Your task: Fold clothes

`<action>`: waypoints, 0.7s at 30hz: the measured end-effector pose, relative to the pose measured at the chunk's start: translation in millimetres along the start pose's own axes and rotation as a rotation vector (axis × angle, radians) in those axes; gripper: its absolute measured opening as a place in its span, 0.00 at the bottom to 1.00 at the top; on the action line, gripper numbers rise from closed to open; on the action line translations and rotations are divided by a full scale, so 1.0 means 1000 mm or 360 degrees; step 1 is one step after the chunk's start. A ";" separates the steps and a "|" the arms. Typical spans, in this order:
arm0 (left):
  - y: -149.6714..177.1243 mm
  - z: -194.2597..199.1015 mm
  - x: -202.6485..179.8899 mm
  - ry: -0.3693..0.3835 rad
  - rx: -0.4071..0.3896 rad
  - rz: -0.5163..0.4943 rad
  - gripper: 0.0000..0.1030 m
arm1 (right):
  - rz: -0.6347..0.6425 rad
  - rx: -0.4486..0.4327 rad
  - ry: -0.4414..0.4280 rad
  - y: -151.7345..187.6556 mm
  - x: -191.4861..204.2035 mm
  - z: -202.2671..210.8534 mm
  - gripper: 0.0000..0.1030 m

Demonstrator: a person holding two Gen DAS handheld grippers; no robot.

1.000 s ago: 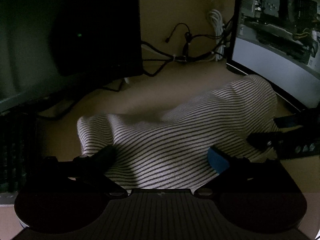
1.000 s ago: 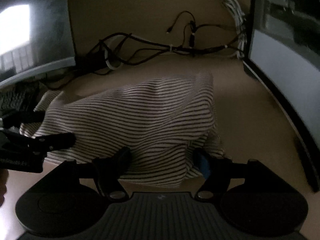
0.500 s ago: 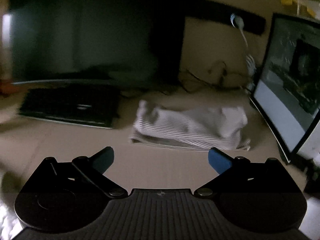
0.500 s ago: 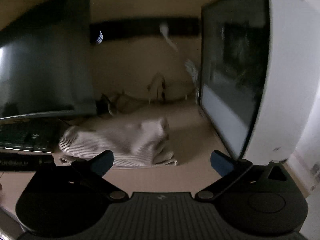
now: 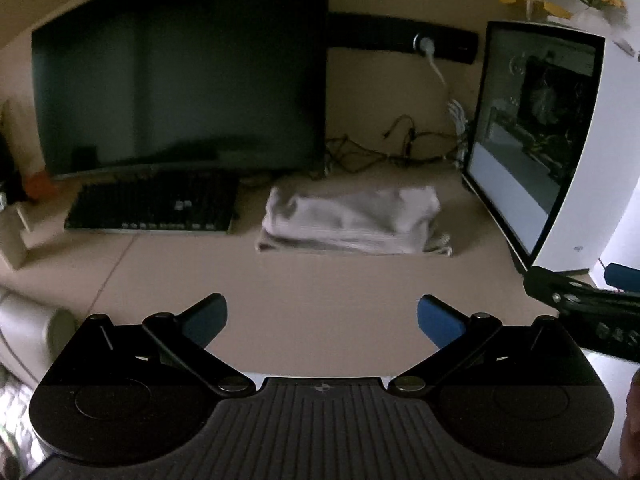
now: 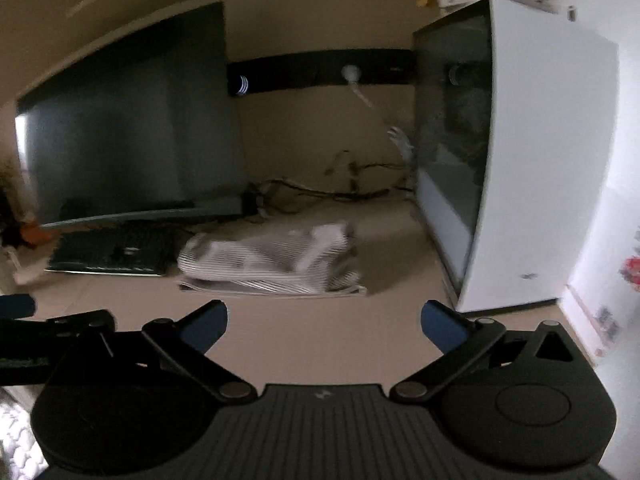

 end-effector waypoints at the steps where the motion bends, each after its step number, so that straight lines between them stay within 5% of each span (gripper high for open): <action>1: 0.000 -0.001 0.000 -0.0004 -0.0004 0.0002 1.00 | 0.0000 0.0003 -0.0026 0.000 0.001 0.002 1.00; 21: 0.012 -0.008 0.005 -0.0031 0.0107 0.0032 1.00 | 0.0047 0.0108 -0.0026 0.015 0.009 -0.009 1.00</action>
Point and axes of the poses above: each gripper's, at about its wrist camera, not at the fingertips, and z roughly against the way its jaws point, x to its left, y to its underside, the point moved 10 cm from there along -z, roughly the way its jaws point, and after that the axes turned 14 degrees about -z, right-handed, at the moved point
